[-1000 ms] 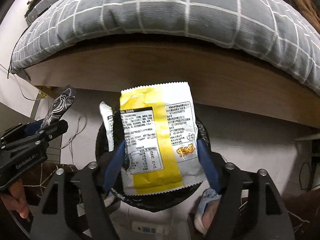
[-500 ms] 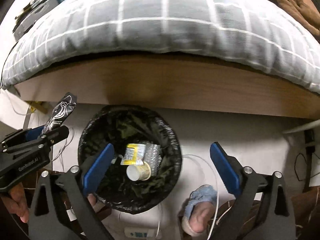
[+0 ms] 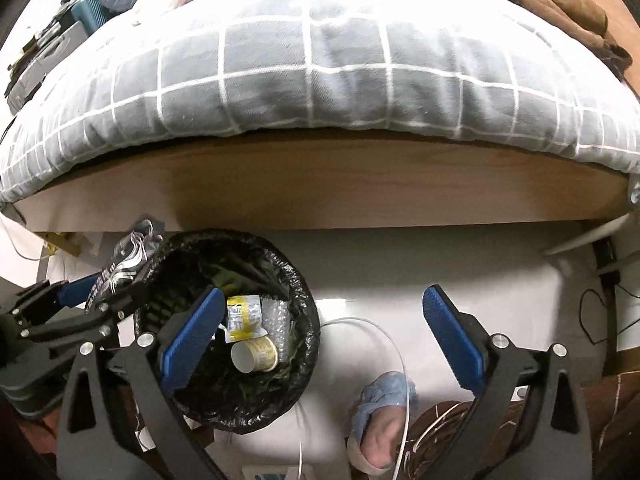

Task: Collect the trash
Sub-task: 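Open the right tool over the bin while the left tool releases the black packet, then move both tools back over the bed toward the white box and mask bag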

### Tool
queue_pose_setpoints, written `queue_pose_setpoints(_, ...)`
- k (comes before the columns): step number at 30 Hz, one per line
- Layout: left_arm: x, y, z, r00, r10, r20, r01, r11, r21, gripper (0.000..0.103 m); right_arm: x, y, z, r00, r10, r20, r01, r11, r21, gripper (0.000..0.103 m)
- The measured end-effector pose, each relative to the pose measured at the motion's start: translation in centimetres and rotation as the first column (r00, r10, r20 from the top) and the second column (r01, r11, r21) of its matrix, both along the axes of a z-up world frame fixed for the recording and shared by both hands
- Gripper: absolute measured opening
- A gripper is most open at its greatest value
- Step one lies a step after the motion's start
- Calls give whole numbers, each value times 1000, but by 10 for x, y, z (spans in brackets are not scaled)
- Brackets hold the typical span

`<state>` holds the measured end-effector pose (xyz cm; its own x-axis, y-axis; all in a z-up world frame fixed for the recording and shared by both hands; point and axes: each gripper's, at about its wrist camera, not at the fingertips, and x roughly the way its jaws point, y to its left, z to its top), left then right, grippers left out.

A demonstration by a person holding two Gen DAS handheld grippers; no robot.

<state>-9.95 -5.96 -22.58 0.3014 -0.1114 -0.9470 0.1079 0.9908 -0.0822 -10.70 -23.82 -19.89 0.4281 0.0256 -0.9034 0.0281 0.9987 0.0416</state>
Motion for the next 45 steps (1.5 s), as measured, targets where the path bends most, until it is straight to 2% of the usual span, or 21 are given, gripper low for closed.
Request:
queue_pose_setpoints(5, -5, -4, 14, 999, -7, 35, 6, 1000, 16, 79, 2, -1, 16, 1000, -1, 27, 2, 1000, -16, 95)
queue_pose_setpoints(10, -9, -2, 33, 996, -3, 87, 0, 1000, 24, 92, 2, 1, 42, 996, 16, 83, -14, 1000, -22, 95)
queue_pose_setpoints(14, -7, -1, 60, 991, 1, 137, -3, 1000, 10, 97, 4, -1, 65, 992, 21, 125, -19, 1000, -19, 95)
queue_pose_setpoints(21, 1, 3, 95, 983, 20, 181, -17, 1000, -17, 97, 12, -7, 102, 980, 27, 195, -22, 999, -31, 95)
queue_pose_setpoints(30, 23, 12, 131, 972, 38, 230, -34, 999, -18, 97, 30, -14, 129, 972, 26, 235, -19, 999, -32, 95)
queue_pose_setpoints(45, 110, 35, 173, 953, 87, 289, -88, 996, -10, 97, 105, -21, 148, 964, 54, 260, -44, 998, -44, 95)
